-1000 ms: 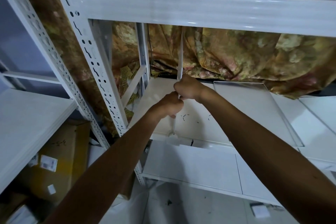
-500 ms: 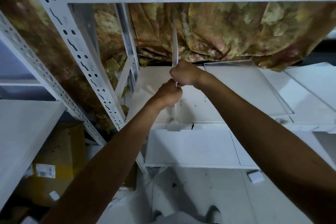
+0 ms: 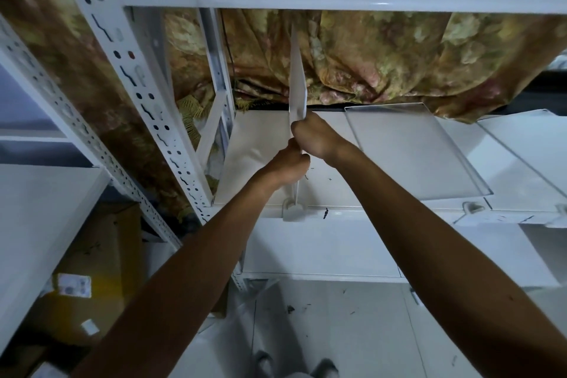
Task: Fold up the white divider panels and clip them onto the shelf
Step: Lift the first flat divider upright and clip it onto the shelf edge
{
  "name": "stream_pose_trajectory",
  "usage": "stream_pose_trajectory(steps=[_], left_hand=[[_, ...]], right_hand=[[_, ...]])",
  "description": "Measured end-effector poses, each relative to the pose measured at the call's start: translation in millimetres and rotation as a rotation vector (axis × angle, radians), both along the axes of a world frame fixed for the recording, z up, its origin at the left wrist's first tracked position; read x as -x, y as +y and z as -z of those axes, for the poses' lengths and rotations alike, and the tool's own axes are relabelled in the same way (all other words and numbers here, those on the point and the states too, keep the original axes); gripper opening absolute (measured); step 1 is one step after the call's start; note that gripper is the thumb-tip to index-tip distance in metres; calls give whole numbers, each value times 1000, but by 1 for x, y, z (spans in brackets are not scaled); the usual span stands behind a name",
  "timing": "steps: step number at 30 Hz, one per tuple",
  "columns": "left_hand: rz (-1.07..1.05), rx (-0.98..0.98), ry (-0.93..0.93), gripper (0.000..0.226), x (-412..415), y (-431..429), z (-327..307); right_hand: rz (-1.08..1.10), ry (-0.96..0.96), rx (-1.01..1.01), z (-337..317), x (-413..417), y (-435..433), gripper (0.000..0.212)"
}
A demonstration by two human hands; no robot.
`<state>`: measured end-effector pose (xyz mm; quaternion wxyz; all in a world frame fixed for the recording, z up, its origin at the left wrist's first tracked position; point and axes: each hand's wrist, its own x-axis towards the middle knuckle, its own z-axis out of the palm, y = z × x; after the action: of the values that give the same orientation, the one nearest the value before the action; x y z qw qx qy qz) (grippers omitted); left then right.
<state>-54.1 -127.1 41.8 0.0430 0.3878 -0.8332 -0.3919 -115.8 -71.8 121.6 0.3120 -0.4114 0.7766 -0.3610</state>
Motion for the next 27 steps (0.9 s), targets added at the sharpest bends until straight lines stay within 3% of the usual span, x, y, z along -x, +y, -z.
stream_pose_trajectory(steps=[6,10,19,27], left_hand=[[27,-23,74,32,1,8,1],[42,-64,49,33,4,8,4],[124,166,-28,26,9,6,8],[104,89,-23,28,10,0,12]], right_hand=[[53,-125,137,12,-4,1,33],[63,-147,156,17,1,0,36],[143,-180,171,26,6,1,57],[182,-133,198,27,-4,-4,56]])
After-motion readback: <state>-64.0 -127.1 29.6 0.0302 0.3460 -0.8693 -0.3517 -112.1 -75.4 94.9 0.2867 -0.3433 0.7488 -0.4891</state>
